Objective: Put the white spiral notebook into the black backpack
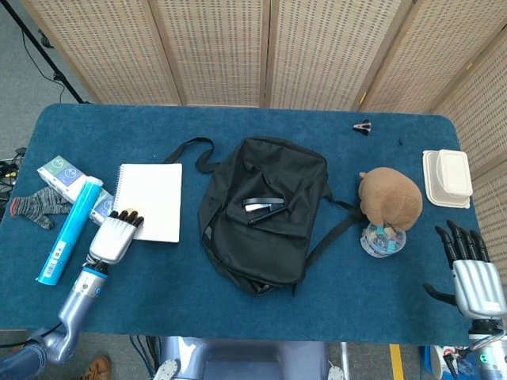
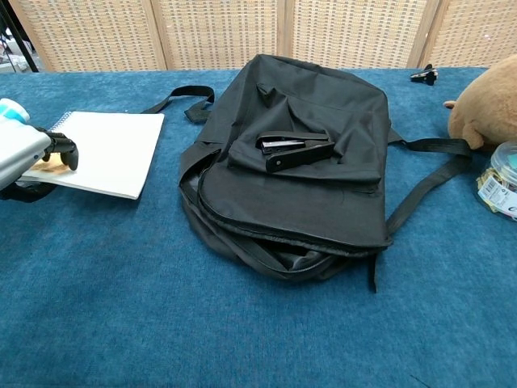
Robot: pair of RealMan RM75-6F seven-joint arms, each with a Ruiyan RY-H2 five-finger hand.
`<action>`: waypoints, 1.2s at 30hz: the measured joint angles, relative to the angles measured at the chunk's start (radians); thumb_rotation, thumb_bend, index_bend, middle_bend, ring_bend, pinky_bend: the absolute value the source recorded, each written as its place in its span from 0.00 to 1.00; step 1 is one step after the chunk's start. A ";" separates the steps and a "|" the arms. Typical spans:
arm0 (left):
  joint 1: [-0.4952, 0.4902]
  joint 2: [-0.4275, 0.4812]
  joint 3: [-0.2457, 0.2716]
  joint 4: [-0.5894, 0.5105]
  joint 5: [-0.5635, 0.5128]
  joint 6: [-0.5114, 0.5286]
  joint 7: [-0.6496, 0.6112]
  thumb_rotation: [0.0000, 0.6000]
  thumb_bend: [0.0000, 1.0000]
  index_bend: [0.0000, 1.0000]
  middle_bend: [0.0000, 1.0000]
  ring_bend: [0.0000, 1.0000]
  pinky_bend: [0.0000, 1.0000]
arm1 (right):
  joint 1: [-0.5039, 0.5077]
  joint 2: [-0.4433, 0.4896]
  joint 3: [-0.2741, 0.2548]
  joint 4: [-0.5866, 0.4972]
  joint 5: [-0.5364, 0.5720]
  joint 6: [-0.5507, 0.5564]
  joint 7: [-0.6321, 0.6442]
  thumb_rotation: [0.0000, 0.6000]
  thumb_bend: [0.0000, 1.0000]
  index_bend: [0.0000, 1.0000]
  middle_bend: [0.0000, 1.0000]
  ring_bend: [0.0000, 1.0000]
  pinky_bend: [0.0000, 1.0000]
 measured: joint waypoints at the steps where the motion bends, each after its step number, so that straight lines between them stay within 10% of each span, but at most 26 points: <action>1: -0.002 0.002 -0.001 0.007 0.001 0.006 -0.014 1.00 0.53 0.74 0.58 0.51 0.58 | 0.005 0.002 -0.004 -0.002 -0.009 -0.009 -0.001 1.00 0.00 0.00 0.00 0.00 0.00; 16: -0.068 0.171 -0.083 -0.197 -0.019 0.056 -0.034 1.00 0.55 0.78 0.61 0.54 0.59 | 0.235 0.078 -0.001 -0.138 -0.099 -0.309 0.192 1.00 0.00 0.14 0.15 0.06 0.07; 36: -0.124 0.302 -0.153 -0.374 -0.091 0.021 0.016 1.00 0.57 0.79 0.62 0.55 0.59 | 0.487 -0.196 0.053 -0.190 0.128 -0.589 0.011 1.00 0.00 0.23 0.23 0.13 0.08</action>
